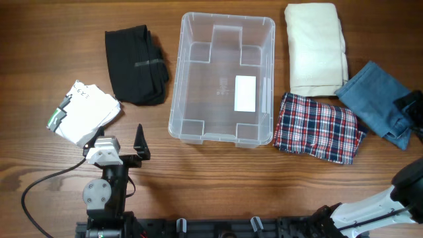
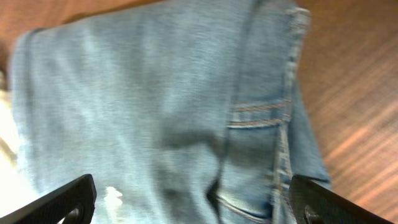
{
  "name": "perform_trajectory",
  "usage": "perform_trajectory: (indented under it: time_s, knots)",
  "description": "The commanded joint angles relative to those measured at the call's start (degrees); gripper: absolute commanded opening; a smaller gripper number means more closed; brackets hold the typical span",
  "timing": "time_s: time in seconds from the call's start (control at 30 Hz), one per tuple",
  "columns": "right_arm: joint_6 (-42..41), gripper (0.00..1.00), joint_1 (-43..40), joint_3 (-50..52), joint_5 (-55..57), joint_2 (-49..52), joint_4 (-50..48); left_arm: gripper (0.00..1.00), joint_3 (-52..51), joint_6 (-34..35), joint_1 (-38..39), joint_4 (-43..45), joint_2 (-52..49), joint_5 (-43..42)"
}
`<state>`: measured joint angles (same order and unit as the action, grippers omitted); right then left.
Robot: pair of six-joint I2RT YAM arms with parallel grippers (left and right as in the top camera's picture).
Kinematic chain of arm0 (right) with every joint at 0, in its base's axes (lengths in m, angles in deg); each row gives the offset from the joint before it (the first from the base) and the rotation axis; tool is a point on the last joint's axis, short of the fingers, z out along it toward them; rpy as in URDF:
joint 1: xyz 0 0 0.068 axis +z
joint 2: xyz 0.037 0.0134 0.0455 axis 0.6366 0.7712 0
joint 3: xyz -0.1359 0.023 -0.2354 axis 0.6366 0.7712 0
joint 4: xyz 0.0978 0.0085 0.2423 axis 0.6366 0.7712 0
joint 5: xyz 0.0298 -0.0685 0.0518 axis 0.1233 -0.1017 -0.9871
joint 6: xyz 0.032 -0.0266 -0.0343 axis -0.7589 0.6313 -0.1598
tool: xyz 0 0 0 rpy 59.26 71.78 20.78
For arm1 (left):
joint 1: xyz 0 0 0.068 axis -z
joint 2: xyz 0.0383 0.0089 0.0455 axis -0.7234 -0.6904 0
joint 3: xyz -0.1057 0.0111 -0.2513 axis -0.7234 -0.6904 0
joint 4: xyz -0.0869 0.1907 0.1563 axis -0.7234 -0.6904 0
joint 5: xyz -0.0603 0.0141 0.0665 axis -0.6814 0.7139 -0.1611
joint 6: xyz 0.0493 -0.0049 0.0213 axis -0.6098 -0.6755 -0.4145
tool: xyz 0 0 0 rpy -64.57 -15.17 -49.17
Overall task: Pack container
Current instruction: 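Lower the right gripper and grasp the edge of the denim jeans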
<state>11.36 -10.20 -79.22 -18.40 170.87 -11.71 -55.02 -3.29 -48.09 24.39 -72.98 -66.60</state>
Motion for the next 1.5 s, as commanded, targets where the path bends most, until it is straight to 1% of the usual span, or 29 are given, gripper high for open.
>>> perform_trajectory:
  time_s: [0.0, 0.1, 0.17, 0.27, 0.37, 0.4, 0.47, 0.53, 0.77, 0.93, 1.17, 1.27, 1.37, 1.47]
  knots:
    - [-0.6, 1.00, 0.4, 0.5, -0.6, -1.1, -0.7, 1.00, -0.4, -1.1, 0.4, 0.0, 0.3, -0.5]
    - [-5.7, 1.00, 0.4, 0.9, 9.6, -1.1, 0.7, 1.00, -0.4, -1.1, 0.4, 0.0, 0.3, -0.5]
    - [-8.0, 1.00, 0.4, 0.9, 14.2, -1.1, 1.9, 1.00, -0.4, -1.1, 0.4, 0.0, 0.3, -0.5]
    - [-8.0, 1.00, 0.5, 0.9, 13.2, -0.4, 1.4, 1.00, -0.4, -1.1, 0.4, 0.0, 0.3, -0.5]
    - [-5.7, 1.00, 1.2, 0.9, 9.8, 1.3, 0.5, 1.00, -0.4, -1.1, 0.4, 0.0, 0.3, -0.5]
    - [-5.6, 0.99, 1.5, 0.9, 10.7, 1.6, 0.7, 1.00, -0.4, -1.1, 0.4, 0.0, 0.3, -0.5]
    - [-6.7, 1.00, 2.2, 0.9, 16.1, 2.3, 1.6, 1.00, -0.4, -1.1, 0.4, 0.0, 0.3, -0.5]
    - [-7.8, 1.00, 2.2, 0.9, 16.9, 2.7, 2.0, 1.00, -0.4, -1.1, 0.4, 0.0, 0.3, -0.5]
    - [-7.9, 1.00, 2.1, 0.9, 16.7, 5.7, 2.9, 1.00, -0.4, -1.1, 0.4, 0.0, 0.3, -0.5]
    - [-8.1, 1.00, 2.1, 0.9, 13.5, 9.5, 3.4, 1.00, -0.4, -1.1, 0.4, 0.0, 0.3, -0.5]
    - [-9.2, 1.00, 2.1, 0.9, 12.6, 9.9, 3.9, 1.00, -0.4, -1.1, 0.4, 0.0, 0.3, -0.5]
    - [-9.1, 1.00, 1.9, 0.9, 13.3, 9.9, 5.1, 1.00, -0.4, -1.1, 0.4, 0.0, 0.3, -0.5]
    - [-9.1, 1.00, 0.9, 0.9, 16.9, 9.9, 8.0, 1.00, -0.4, -1.1, 0.4, 0.0, 0.3, -0.5]
    - [-9.1, 1.00, 0.0, 0.9, 16.9, 9.9, 10.4, 1.00, -0.4, -1.1, 0.4, 0.0, 0.3, -0.5]
